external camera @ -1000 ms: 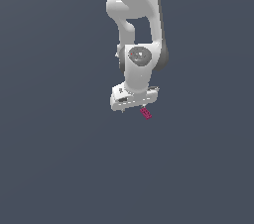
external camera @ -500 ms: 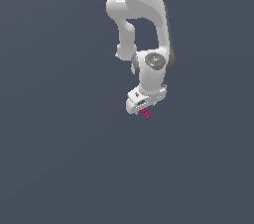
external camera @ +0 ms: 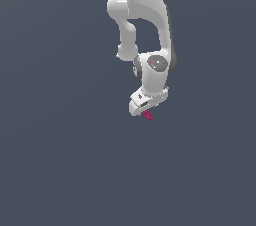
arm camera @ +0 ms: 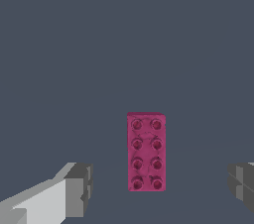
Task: Pick up the object and move it to a goal position.
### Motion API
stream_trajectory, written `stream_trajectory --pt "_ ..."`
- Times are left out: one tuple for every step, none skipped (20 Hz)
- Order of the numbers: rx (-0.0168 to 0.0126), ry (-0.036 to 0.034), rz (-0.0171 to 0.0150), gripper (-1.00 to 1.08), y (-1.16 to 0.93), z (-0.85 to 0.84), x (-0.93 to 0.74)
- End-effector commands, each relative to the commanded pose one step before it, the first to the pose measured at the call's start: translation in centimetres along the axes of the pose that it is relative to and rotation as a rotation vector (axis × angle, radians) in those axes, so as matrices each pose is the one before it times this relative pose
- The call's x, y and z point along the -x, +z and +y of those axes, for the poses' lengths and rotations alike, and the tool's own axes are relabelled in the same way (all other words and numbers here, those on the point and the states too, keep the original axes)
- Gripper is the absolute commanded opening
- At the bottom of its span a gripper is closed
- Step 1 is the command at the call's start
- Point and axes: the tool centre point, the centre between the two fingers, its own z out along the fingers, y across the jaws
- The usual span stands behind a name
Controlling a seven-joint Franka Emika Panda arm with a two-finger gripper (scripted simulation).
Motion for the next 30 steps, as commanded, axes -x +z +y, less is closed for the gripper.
stream_trajectory --pt "-0.00038 -0.00063 -0.00070 1.00 0.741 -0.027 0.056" --pt "-0.00003 -0.00095 0.00024 1.00 0.421 -0.039 0.006" --pt "-0.00003 -0.00067 0.00017 1.00 0.487 -0.023 0.014" --pt "-0.00003 -0.00067 0.00018 1.00 0.547 -0.021 0.016" --pt "-0.00003 -0.00067 0.00018 1.00 0.537 -0.020 0.012" --pt "-0.00002 -0.00066 0.00019 1.00 0.465 -0.020 0.003" --pt "0.00000 -0.00047 0.00015 1.00 0.396 -0.010 -0.003" --pt "0.00000 0.00000 0.00000 1.00 0.334 0.015 -0.003" --pt "0.00003 -0.00046 0.00017 1.00 0.257 -0.010 -0.019" --pt "0.00000 0.00000 0.00000 1.00 0.202 0.013 -0.014" --pt "0.00000 0.00000 0.00000 1.00 0.140 0.010 -0.015" --pt "0.00000 0.00000 0.00000 1.00 0.082 0.007 -0.011" --pt "0.00000 0.00000 0.00000 1.00 0.027 0.002 -0.004" --pt "0.00000 0.00000 0.00000 -1.00 0.000 0.000 0.000" --pt "0.00000 0.00000 0.00000 -1.00 0.000 0.000 0.000" --pt "0.00000 0.00000 0.00000 -1.00 0.000 0.000 0.000" --pt "0.00000 0.00000 0.00000 -1.00 0.000 0.000 0.000" --pt "0.00000 0.00000 0.00000 -1.00 0.000 0.000 0.000" --pt "0.00000 0.00000 0.00000 -1.00 0.000 0.000 0.000" --pt "0.00000 0.00000 0.00000 -1.00 0.000 0.000 0.000" --pt "0.00000 0.00000 0.00000 -1.00 0.000 0.000 0.000" --pt "0.00000 0.00000 0.00000 -1.00 0.000 0.000 0.000" --pt "0.00000 0.00000 0.00000 -1.00 0.000 0.000 0.000" --pt "0.00000 0.00000 0.00000 -1.00 -0.018 0.001 -0.001" --pt "0.00020 -0.00060 0.00074 -1.00 -0.030 0.001 -0.015" --pt "0.00015 -0.00119 0.00169 -1.00 -0.051 0.037 -0.033" --pt "0.00022 -0.00198 0.00282 -1.00 -0.086 0.062 -0.054" --pt "0.00030 -0.00268 0.00383 -1.00 -0.114 0.090 -0.074" --pt "0.00038 -0.00345 0.00492 -1.00 -0.147 0.114 -0.095" --pt "0.00046 -0.00417 0.00595 -1.00 -0.177 0.139 -0.115"
